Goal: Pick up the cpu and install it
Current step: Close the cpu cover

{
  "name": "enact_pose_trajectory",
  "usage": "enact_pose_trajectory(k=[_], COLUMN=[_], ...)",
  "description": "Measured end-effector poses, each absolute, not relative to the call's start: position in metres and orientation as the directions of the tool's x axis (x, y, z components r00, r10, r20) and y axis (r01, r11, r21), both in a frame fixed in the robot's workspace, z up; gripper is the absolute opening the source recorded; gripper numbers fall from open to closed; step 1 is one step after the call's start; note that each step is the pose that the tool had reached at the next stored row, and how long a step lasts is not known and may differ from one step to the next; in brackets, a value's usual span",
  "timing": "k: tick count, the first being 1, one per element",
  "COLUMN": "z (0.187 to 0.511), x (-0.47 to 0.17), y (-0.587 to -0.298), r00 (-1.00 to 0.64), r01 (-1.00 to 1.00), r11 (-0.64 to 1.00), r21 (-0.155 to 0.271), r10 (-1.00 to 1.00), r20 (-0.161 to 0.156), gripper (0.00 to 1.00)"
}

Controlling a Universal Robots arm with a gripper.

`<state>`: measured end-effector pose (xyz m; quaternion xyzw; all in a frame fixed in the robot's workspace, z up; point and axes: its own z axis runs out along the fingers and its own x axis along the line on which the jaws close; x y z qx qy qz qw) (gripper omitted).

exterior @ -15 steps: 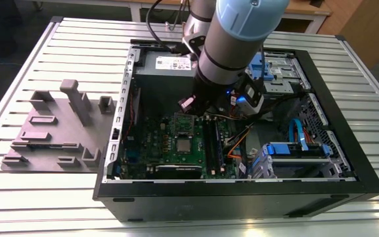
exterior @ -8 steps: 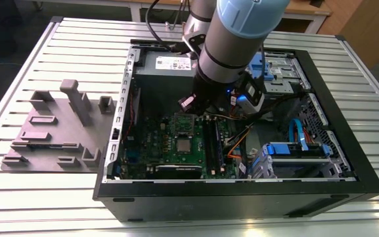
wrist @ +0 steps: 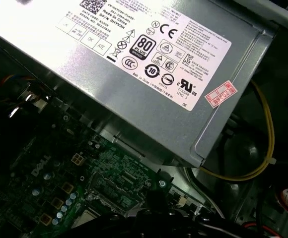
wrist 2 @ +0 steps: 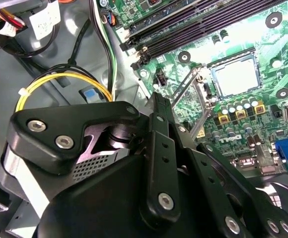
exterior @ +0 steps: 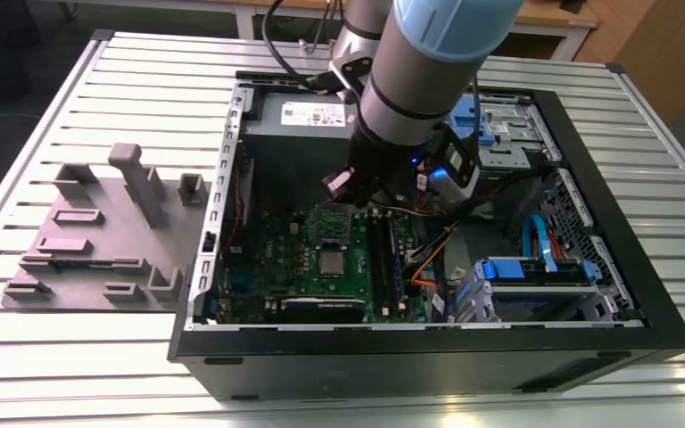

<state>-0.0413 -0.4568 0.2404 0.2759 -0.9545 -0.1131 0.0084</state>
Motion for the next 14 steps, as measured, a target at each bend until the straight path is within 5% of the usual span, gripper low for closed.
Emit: enact_pose_trajectory(k=[14], z=[0.2415], x=[-0.0413], y=[-0.4573], r00=[-0.839], r01=[-0.539], r11=[0.813], r21=[0.221], r10=[-0.543], r20=[-0.046], gripper=[0.11])
